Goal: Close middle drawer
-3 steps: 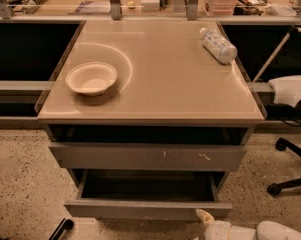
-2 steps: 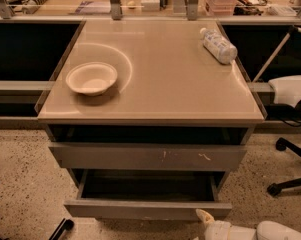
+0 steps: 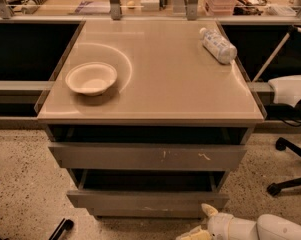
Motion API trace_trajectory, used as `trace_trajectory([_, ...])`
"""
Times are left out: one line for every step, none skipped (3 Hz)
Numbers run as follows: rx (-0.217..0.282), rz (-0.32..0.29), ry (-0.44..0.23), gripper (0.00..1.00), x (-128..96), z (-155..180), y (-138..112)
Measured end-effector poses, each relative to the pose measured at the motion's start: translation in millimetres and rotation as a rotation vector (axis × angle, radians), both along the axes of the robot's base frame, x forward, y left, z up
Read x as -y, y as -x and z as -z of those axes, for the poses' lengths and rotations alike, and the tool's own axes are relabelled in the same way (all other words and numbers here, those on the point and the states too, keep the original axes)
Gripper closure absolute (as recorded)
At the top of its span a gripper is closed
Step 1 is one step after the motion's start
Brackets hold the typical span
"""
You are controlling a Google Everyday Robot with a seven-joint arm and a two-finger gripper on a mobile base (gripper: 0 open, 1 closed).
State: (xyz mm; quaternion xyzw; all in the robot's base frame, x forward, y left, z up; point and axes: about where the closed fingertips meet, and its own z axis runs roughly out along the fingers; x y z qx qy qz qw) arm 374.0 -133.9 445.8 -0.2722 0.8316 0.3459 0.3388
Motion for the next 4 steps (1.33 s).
trace_trajectory([0.004,0.04,-0.003,0.0,-7,-6,-32])
trace_trajectory([0.004,0.041,-0.003,0.0,-7,-6,-32])
trace_trajectory([0.016,0.089,-0.033,0.0,-24,-15,-73])
trace_trajectory([0.024,0.099,-0.044,0.0,-29,-17,-75])
